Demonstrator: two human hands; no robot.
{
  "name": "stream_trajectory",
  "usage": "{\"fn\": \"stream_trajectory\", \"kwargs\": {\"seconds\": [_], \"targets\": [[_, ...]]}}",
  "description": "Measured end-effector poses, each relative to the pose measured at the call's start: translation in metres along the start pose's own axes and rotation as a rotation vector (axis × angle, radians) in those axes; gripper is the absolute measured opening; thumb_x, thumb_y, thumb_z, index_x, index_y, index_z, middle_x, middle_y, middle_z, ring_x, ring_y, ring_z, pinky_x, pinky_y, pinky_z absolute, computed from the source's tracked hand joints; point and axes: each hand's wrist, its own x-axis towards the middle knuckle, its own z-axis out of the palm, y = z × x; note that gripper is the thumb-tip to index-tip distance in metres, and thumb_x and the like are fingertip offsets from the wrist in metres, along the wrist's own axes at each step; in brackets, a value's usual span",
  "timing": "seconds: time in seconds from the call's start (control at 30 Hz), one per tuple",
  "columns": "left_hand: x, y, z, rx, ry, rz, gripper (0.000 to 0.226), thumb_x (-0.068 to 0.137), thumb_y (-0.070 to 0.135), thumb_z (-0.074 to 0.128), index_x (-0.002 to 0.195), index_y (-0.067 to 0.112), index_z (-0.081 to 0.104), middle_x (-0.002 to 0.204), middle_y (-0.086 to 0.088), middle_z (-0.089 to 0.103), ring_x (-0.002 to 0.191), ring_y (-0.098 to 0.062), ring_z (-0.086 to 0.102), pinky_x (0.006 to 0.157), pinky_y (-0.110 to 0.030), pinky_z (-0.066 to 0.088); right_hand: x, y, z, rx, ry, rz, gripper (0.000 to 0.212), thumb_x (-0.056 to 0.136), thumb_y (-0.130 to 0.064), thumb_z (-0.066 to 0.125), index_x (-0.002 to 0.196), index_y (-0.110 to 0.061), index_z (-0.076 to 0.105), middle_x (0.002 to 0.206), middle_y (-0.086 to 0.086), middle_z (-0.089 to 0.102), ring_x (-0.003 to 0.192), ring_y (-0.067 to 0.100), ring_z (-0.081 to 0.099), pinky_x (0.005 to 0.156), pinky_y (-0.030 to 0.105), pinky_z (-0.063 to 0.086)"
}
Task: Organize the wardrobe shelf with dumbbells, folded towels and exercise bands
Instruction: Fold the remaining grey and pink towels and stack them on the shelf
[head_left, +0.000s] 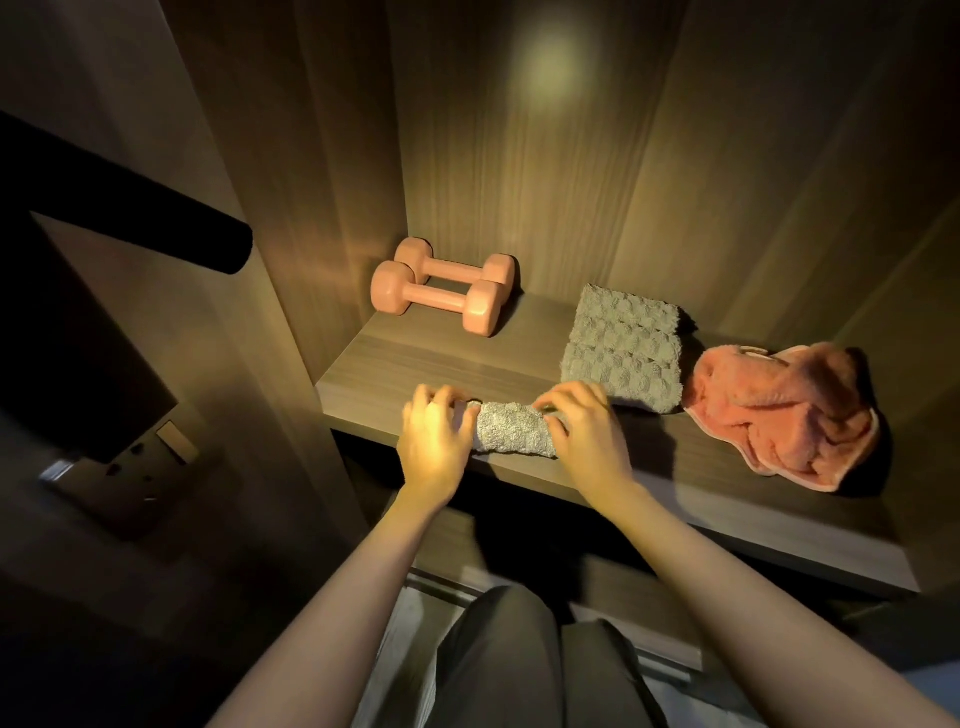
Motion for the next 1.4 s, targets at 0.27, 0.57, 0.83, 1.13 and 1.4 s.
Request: {"fn": "stream_trajectory", "kwargs": {"seconds": [0.27, 0.57, 0.83, 1.13, 1.4], "targets": [[-0.013, -0.012, 0.000, 0.170, 0.008, 0.487, 0.020, 0.084, 0.011, 0.067, 0.103, 0.007, 0.072, 0.087, -0.007, 0.066, 0.082, -0.028, 0.059, 0.066, -0.040, 0.050, -0.019, 0.016, -0.007, -0.139, -0.198, -0.242, 0.043, 0.089, -0.020, 0.061, 0.132, -0.019, 0.058, 0.133, -0.004, 0.059, 0.123, 0.013, 0.053, 0.105, 0.035, 0.042], [-0.019, -0.004, -0.007, 0.083, -0.140, 0.536, 0.031, 0.088, 0.018, 0.067, 0.119, 0.014, 0.068, 0.103, -0.008, 0.068, 0.099, -0.027, 0.060, 0.084, -0.039, 0.050, -0.024, 0.021, -0.027, -0.165, -0.275, -0.158, 0.043, 0.090, -0.014, 0.059, 0.133, -0.021, 0.056, 0.131, -0.006, 0.057, 0.123, 0.014, 0.048, 0.089, 0.033, 0.049], [-0.012, 0.044, 0.033, 0.119, -0.358, 0.565, 0.036, 0.097, 0.023, 0.053, 0.133, 0.027, 0.056, 0.139, 0.001, 0.054, 0.128, -0.021, 0.048, 0.092, -0.038, 0.049, -0.041, 0.057, -0.060, -0.324, -0.226, -0.011, 0.042, 0.088, -0.014, 0.058, 0.130, -0.020, 0.059, 0.126, -0.003, 0.059, 0.119, 0.017, 0.051, 0.084, 0.035, 0.052], [-0.008, 0.066, 0.074, 0.164, -0.323, 0.574, 0.050, 0.097, 0.013, 0.047, 0.142, 0.032, 0.042, 0.151, 0.004, 0.036, 0.141, -0.015, 0.032, 0.102, -0.030, 0.043, -0.037, 0.087, -0.066, -0.447, -0.052, -0.021, 0.042, 0.068, 0.002, 0.077, 0.107, -0.014, 0.073, 0.100, 0.000, 0.068, 0.095, 0.026, 0.063, 0.072, 0.034, 0.057], [0.011, 0.065, 0.083, 0.095, -0.287, 0.485, 0.043, 0.094, 0.008, 0.051, 0.133, 0.025, 0.055, 0.146, 0.003, 0.045, 0.137, -0.015, 0.039, 0.097, -0.037, 0.048, -0.029, 0.092, -0.056, -0.471, -0.163, 0.022, 0.063, 0.085, 0.004, 0.055, 0.143, -0.017, 0.043, 0.138, -0.004, 0.048, 0.116, 0.026, 0.047, 0.079, 0.033, 0.049]]}}
